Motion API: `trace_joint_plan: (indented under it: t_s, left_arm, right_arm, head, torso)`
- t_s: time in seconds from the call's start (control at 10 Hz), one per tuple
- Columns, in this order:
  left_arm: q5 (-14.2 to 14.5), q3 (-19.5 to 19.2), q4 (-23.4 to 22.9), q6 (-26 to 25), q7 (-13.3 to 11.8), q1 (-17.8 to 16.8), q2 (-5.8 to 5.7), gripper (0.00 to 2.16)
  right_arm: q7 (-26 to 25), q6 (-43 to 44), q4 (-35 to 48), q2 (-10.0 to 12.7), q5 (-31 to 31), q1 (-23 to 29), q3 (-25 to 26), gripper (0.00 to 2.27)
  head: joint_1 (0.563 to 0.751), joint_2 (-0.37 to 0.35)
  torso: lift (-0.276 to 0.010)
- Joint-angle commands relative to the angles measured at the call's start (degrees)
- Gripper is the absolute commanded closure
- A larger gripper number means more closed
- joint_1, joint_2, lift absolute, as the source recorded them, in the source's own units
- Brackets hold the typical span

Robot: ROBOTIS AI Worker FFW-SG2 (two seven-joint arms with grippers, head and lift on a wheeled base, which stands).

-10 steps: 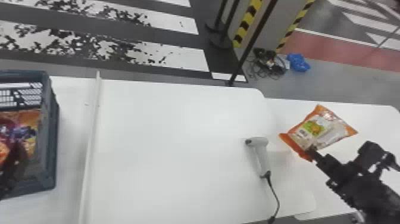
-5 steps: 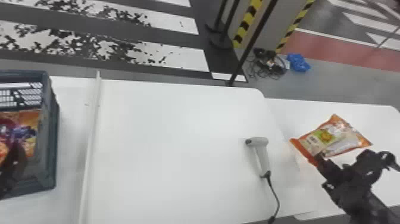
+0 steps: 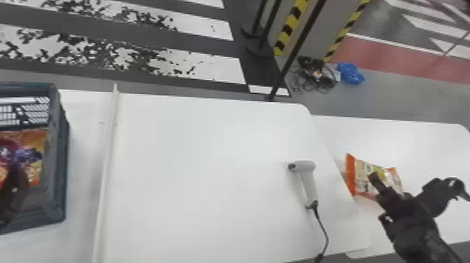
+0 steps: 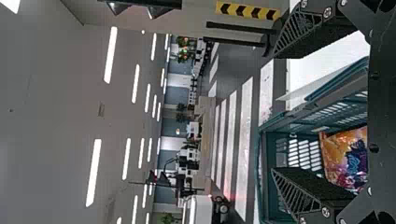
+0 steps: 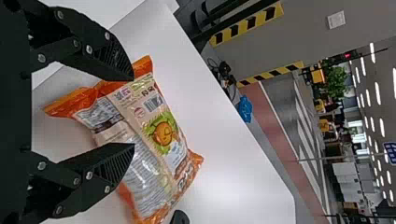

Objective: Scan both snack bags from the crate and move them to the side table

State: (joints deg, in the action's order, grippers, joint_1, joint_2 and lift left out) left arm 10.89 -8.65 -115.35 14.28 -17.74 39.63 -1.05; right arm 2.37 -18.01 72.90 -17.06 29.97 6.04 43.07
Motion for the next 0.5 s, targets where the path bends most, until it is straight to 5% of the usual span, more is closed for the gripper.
trace_joint_plan:
  t_s: [0.0, 0.2, 0.4]
  left_arm:
    - [0.5, -0.1, -2.5, 0.0, -0.5, 0.8, 0.0, 0.14]
    - [0.5, -0.1, -4.7, -0.2, -1.0, 1.5, 0.0, 0.14]
    - [0.5, -0.7, -6.3, -1.2, -1.0, 1.9, 0.26, 0.15]
  right_arm:
    - [0.0, 0.3, 4.1, 1.8, 0.0, 2.1, 0.0, 0.06]
    - [-0.3, 4.7, 15.3, 5.5, -0.2, 9.0, -2.9, 0.06]
    - [5.5, 6.3, 27.0, 8.1, -1.3, 15.5, -6.3, 0.04]
  head:
    - [0.695, -0.35]
    - [0.695, -0.35]
    - [0.695, -0.35]
  torso:
    - [-0.075]
    - [-0.075]
    - [-0.075]
